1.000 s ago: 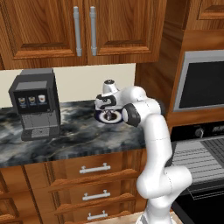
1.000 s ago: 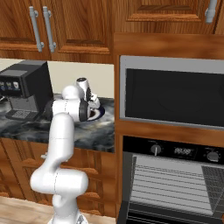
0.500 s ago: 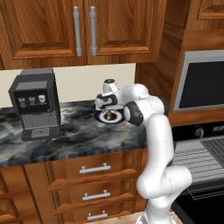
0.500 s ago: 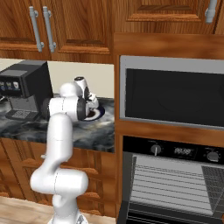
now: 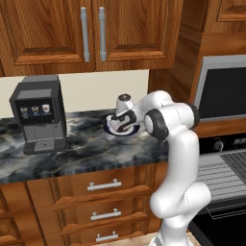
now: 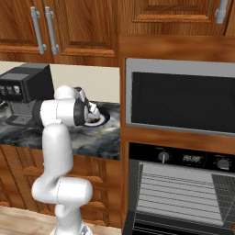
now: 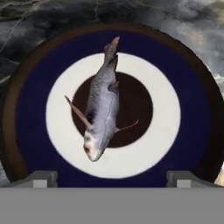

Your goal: Take the fish from the oven and place it on the plate on the counter.

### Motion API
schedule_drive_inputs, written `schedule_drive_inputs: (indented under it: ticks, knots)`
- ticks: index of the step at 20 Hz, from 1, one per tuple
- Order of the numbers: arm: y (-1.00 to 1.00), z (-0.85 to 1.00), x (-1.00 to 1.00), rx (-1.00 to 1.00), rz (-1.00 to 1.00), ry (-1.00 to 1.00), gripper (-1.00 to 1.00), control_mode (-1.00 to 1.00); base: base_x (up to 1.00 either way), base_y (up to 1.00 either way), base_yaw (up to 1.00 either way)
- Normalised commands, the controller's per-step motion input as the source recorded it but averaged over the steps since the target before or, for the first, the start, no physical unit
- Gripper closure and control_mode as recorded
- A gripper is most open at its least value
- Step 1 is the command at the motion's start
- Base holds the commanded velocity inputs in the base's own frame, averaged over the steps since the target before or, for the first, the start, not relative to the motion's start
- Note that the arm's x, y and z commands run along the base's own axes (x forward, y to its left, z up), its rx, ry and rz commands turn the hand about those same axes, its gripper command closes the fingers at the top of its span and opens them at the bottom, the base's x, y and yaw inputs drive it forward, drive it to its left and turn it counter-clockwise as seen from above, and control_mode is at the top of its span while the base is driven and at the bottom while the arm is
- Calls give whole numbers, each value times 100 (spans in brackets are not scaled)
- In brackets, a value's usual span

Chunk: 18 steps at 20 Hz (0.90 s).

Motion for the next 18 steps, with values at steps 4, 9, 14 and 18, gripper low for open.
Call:
schedule_drive_inputs:
  ticks: [4,9,14,18]
  knots:
    - [0,47,-61,4,0,-16,-100,-100,0,0,0]
    - [0,82,-33,8,0,-12,-100,-100,0,0,0]
    - [0,96,-25,11,0,-3,-100,-100,0,0,0]
    - [0,76,-63,8,0,8,-100,-100,0,0,0]
